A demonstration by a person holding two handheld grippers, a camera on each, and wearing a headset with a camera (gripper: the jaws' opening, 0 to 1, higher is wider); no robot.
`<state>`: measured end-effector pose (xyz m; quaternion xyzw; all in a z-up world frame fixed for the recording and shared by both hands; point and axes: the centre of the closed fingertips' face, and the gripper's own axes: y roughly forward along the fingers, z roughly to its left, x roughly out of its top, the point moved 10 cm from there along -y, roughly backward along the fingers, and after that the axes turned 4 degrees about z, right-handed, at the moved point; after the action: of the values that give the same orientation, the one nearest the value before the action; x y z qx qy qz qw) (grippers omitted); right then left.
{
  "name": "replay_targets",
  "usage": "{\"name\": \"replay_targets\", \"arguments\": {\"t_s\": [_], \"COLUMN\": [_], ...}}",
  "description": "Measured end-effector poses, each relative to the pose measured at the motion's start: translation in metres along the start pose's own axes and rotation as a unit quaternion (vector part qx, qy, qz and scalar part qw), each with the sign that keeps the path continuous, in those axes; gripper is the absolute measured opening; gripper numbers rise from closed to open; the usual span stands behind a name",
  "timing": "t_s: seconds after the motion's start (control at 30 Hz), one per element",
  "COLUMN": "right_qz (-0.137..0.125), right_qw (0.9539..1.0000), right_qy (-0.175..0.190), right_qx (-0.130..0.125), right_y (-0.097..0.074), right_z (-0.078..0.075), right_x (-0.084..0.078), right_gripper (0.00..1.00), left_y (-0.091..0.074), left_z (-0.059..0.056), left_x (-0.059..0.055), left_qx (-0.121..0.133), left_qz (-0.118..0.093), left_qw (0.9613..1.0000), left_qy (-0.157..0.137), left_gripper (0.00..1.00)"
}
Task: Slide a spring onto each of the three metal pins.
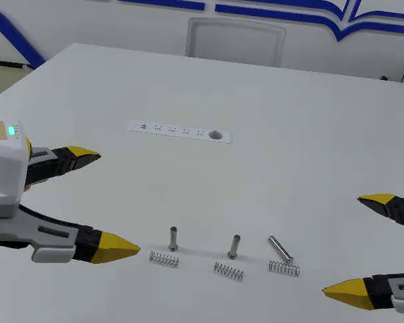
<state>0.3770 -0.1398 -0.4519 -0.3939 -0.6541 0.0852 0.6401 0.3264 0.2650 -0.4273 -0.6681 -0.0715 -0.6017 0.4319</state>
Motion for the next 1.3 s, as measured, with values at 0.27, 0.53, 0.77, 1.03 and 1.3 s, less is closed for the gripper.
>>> {"name": "replay_targets", "arguments": {"t_s": [0.27, 0.53, 0.77, 1.03, 1.3], "right_qz": [0.003, 0.003, 0.001, 0.003, 0.005], "right_qw": [1.0, 0.9999, 0.9999, 0.9999, 0.9997], "right_qy": [0.003, 0.005, 0.009, 0.012, 0.016], "right_qx": [0.007, 0.01, 0.01, 0.011, 0.02], "right_y": [0.0018, 0.0032, 0.0028, 0.0037, 0.0075], "right_z": [0.0023, 0.0043, 0.0053, 0.0065, 0.0083], "right_x": [-0.0015, -0.0016, -0.0016, -0.0023, -0.0053], "right_gripper": [0.98, 0.98, 0.97, 0.97, 0.96], "left_y": [-0.0013, -0.0042, -0.0049, -0.0047, -0.0031], "left_z": [-0.0002, -0.0003, -0.0006, -0.0003, 0.0011], "left_x": [0.0026, -0.0003, -0.0009, -0.0016, -0.0027], "left_qx": [0.003, 0.004, 0.004, 0.003, 0.0], "left_qz": [-0.004, -0.001, -0.005, -0.003, -0.003], "left_qw": [1.0, 1.0, 1.0, 1.0, 0.9999], "left_qy": [0.0, -0.004, -0.008, -0.008, -0.01], "left_gripper": [0.98, 0.97, 0.96, 0.96, 0.95]}}
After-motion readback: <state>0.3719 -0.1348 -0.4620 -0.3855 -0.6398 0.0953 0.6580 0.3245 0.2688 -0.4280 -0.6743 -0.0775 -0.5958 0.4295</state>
